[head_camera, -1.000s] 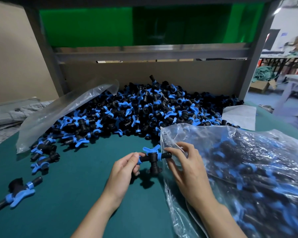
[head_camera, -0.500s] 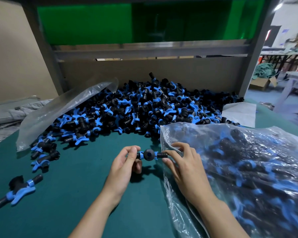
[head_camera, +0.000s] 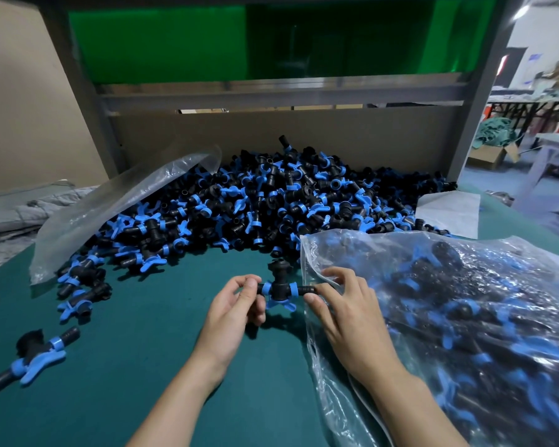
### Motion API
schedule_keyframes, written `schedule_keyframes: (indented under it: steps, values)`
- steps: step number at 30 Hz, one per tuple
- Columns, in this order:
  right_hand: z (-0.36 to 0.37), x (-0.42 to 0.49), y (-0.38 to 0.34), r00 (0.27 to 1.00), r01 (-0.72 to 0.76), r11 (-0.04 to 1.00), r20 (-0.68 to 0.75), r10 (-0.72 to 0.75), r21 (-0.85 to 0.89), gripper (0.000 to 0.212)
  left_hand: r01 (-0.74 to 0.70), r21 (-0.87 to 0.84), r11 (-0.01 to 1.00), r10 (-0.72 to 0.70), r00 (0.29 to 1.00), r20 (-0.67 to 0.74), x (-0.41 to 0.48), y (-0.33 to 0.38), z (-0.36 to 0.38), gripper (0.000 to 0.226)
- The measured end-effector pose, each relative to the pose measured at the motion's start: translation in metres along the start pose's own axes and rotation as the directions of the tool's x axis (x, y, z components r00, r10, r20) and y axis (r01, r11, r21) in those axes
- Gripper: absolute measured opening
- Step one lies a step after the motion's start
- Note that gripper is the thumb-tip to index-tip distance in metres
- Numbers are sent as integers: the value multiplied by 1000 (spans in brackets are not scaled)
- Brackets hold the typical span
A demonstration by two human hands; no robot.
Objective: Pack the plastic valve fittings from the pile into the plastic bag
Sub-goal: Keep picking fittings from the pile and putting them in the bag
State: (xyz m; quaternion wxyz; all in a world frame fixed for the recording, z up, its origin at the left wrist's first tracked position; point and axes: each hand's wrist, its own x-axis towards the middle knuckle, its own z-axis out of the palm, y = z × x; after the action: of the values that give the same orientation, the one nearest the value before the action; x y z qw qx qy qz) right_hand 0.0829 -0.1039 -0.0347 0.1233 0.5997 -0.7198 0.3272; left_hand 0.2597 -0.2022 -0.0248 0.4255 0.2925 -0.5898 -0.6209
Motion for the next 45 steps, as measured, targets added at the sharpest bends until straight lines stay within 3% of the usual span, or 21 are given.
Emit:
schedule_keyframes:
  steps: [3, 6, 10, 14, 18, 20, 22, 26, 30, 38, 42, 45]
  values:
    - [-1, -1, 0, 1000, -2, 999, -11, 3, 53, 39, 71, -222, 972, -87, 994, -63, 2, 3, -1, 21]
    - [-1, -1, 0, 999, 0, 999, -45, 2, 54, 29, 167, -532, 830, -222, 974, -40, 5, 9, -6, 27]
    - [1, 0, 2, 994, 29, 999, -102, -26, 30, 24, 239, -658, 714, -258, 963, 70, 4, 12, -8, 25]
    - [2, 0, 3, 991, 16, 1000, -133, -12, 26, 26, 254, -650, 717, -278, 958, 69, 3, 12, -5, 28]
    - [-1, 0, 2, 988, 2, 1000, -156, 1, 23, 34, 129, -568, 813, -229, 967, -108, 5, 11, -4, 21]
    - [-3, 0, 0, 989, -14, 999, -150, 19, 37, 40, -16, -361, 932, -84, 962, -261, 6, 9, -5, 12]
    - [-4, 1, -2, 988, -25, 998, -148, 33, 53, 45, -145, -43, 988, 118, 916, -384, 6, 5, -5, 7]
    - [-6, 2, -3, 986, -32, 998, -163, 41, 56, 46, -193, 389, 901, 363, 825, -432, 1, -1, 0, 11]
    - [-7, 0, -3, 980, -28, 997, -195, 41, 68, 45, -234, 543, 806, 479, 798, -367, 0, -4, 1, 12]
    - [-10, -1, -5, 969, -36, 987, -236, 72, 155, 40, -220, 547, 808, 468, 803, -368, -3, 0, 3, 9]
    - [-14, 1, -9, 958, -74, 958, -248, 146, 278, 39, -256, 160, 953, 300, 856, -422, -4, 12, 5, 4]
    - [-21, 6, -13, 953, -77, 930, -249, 175, 359, 39, -161, -82, 984, 127, 938, -322, -8, 22, 8, 7]
